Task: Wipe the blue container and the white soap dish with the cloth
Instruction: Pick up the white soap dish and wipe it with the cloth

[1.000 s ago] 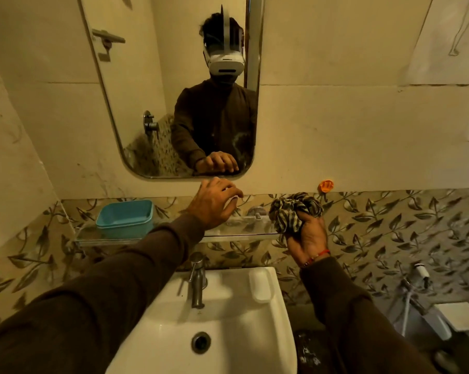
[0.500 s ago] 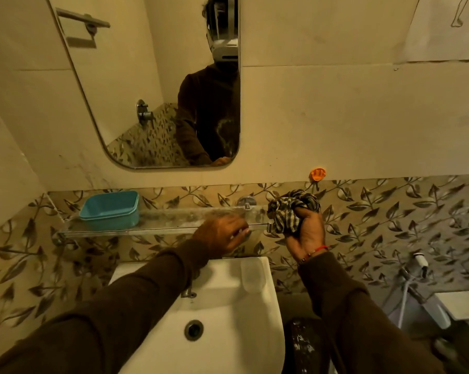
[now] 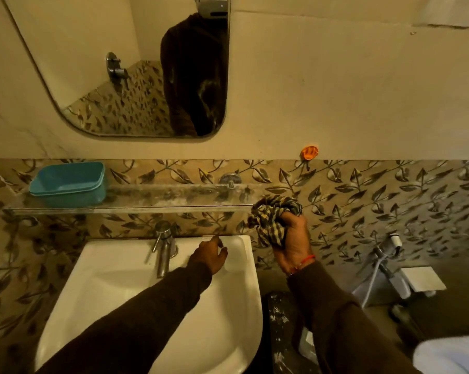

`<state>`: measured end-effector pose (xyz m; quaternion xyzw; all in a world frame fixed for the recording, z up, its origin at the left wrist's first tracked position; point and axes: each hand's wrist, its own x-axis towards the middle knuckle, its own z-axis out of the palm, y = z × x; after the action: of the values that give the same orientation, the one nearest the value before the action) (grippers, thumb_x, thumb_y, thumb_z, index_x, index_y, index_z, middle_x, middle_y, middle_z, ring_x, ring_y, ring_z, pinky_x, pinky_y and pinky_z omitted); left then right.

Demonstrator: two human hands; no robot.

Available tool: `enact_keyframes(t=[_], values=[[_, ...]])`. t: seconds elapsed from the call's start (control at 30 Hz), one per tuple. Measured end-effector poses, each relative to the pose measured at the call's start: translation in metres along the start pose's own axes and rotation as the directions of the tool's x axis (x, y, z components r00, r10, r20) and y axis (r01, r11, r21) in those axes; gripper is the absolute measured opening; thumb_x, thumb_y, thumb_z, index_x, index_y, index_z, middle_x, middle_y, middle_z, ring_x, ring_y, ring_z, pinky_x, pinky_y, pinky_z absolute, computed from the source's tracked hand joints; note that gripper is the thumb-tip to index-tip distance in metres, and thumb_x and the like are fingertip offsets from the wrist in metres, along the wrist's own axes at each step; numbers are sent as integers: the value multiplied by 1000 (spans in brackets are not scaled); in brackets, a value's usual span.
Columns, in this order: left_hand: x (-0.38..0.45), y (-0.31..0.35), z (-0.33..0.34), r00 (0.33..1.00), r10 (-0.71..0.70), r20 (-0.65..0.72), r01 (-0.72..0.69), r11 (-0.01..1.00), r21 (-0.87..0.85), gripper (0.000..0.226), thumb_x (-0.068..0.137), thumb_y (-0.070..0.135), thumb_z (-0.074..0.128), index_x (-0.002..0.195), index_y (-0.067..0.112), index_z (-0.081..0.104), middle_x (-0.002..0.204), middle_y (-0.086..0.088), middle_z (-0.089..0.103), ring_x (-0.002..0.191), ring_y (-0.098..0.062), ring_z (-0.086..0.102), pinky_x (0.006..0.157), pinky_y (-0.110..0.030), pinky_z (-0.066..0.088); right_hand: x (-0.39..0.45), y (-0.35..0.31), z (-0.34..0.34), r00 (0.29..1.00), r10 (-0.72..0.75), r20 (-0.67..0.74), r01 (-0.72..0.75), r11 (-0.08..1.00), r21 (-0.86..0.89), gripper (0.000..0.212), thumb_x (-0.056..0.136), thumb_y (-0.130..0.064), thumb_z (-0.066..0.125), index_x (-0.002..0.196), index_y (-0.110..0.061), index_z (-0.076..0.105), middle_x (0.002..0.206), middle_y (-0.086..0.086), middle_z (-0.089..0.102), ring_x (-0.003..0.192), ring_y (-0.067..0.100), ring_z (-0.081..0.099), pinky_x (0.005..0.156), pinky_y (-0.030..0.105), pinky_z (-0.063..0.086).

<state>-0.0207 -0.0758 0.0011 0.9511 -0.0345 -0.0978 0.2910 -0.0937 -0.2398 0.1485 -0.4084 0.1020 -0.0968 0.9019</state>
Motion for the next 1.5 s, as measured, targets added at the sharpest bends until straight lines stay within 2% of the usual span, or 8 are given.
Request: enact_keyframes(t=[0.2,0.43,0.83,0.9,1.03,1.2,1.3,1.5], values=[[9,1,38,988,-144,61,148,986,-74,57,95,50,57,135,11,47,130,-16,61,118,-36,60,97,-42,49,-15,9,-25,999,17,39,-10,985,-174,26,73,6,41,87,15,62,80,31,58,64,34,61,56,35,56],[16,4,57,969,-239,61,243,967,-70,54,97,28,60,143,9,41,139,-17,56,126,-36,55,104,-42,44,-5,46,-57,993,97,-63,-112,943,-314,35,75,2,45,106,17,53,112,39,59,100,51,60,69,42,59],[-55,-25,-6,959,-45,-281,-83,899,-430,16,96,20,62,111,16,61,103,-5,61,86,-24,67,63,-37,61,-8,63,-27,983,6,181,76,892,-445,30,69,4,48,84,-12,69,92,18,71,94,39,68,81,59,55],[-75,-29,-24,942,-83,-325,-112,836,-537,11,97,18,62,107,18,60,106,-7,61,82,-21,69,50,-31,60,-11,62,-10,950,-69,303,217,846,-487,35,71,6,49,80,-20,70,86,7,71,87,31,68,79,47,57],[-106,-27,-65,909,-174,-379,-183,652,-736,12,100,15,58,105,26,59,108,-4,69,87,-4,68,65,-16,56,-14,67,27,860,-139,491,420,739,-527,24,76,3,53,90,-13,65,91,9,66,89,29,64,84,44,54],[-119,-21,-110,963,-247,-111,-109,23,-994,26,91,23,63,117,22,62,126,-16,65,114,-38,63,84,-68,54,-24,76,81,745,-177,643,604,589,-538,28,73,-13,56,100,-15,65,101,10,63,99,24,62,89,41,53],[-120,-16,-145,995,-103,6,-20,-258,-966,40,88,39,53,118,20,71,122,-19,69,109,-34,68,81,-59,57,-30,75,112,684,-169,710,675,514,-529,33,74,-18,55,106,-21,64,106,2,62,104,14,59,93,29,49],[-103,-19,-212,995,76,71,90,-301,-949,59,95,50,41,133,9,61,127,-22,64,114,-35,61,90,-50,54,-26,64,165,628,-178,758,740,439,-509,35,74,-21,54,108,-21,62,108,3,61,105,14,58,94,34,50]])
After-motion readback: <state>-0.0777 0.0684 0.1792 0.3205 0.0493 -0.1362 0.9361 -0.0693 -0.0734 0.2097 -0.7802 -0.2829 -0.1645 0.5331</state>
